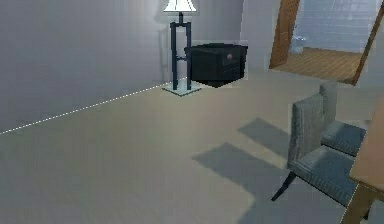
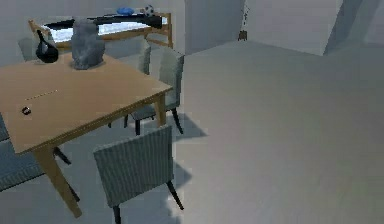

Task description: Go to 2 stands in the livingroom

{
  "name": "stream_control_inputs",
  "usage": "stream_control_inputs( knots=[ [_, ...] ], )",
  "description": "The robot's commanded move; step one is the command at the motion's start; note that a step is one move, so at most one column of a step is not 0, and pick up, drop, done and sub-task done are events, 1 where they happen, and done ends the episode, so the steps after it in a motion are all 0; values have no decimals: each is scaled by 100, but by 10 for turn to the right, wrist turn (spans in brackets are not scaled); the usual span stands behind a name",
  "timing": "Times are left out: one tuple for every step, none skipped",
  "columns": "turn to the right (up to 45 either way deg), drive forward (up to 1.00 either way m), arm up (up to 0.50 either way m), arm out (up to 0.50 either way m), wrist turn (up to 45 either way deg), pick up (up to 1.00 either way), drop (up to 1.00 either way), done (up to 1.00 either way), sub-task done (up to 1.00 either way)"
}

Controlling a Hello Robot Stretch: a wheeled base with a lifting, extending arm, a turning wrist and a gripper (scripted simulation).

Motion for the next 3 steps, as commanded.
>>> stream_control_inputs(
  knots=[
    [0, 100, 0, 0, 0, 0, 0, 0, 0],
    [0, 45, 0, 0, 0, 0, 0, 0, 0],
    [390, 0, 0, 0, 0, 0, 0, 0, 0]
  ],
)
